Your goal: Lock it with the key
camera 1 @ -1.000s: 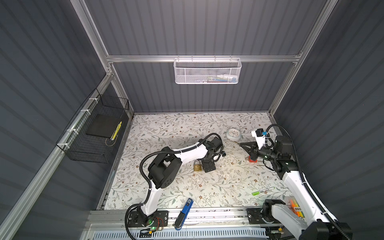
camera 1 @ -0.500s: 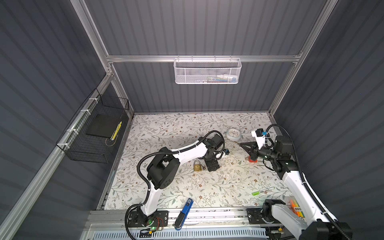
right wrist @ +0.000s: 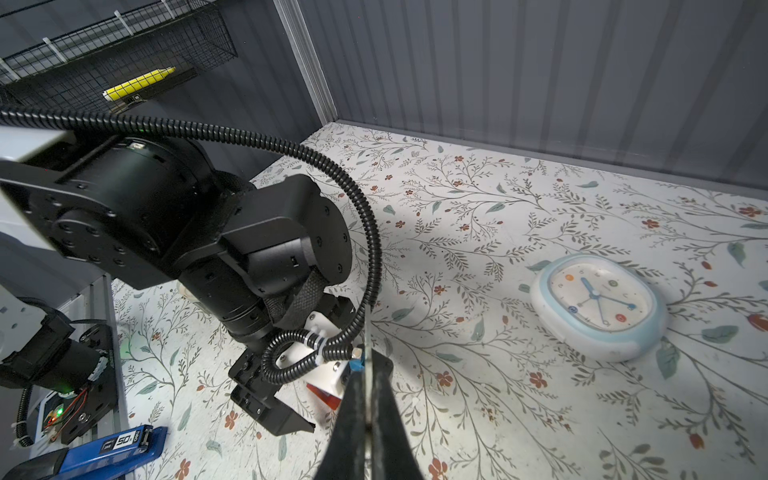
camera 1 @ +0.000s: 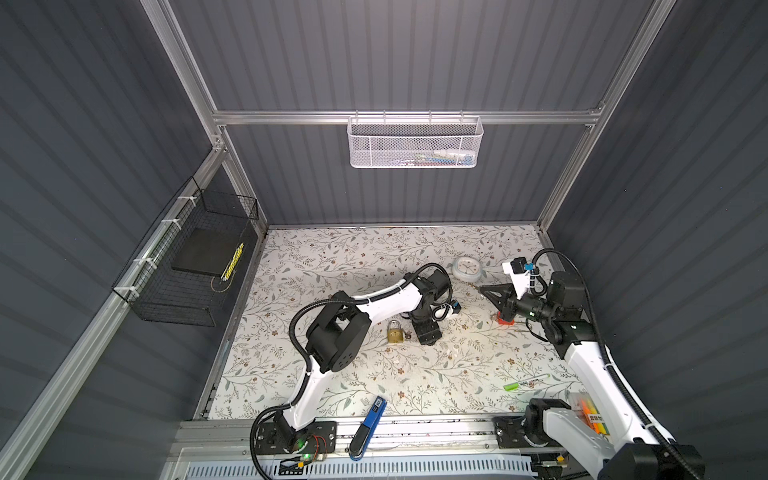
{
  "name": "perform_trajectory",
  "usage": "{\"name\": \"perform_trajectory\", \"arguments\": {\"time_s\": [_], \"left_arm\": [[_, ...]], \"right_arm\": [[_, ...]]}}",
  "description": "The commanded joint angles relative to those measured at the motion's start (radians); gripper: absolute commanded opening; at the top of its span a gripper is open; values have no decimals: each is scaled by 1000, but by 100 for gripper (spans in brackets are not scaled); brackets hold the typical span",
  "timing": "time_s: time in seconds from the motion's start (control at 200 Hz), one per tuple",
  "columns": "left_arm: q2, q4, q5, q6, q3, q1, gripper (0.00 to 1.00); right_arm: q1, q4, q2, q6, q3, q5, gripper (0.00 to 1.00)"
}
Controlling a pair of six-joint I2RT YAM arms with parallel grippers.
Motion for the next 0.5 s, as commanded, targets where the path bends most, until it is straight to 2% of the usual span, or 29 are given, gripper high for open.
{"name": "perform_trajectory", "arguments": {"time_s": [0.0,0.495], "left_arm": [[8,-49,23,10,30,-5,82],[-17,-44,-36,55,-2,-3,57]], "right_arm": [[-2,-1,3,-6,3,-10,0],[-2,12,11,11,9,-13,0]]}}
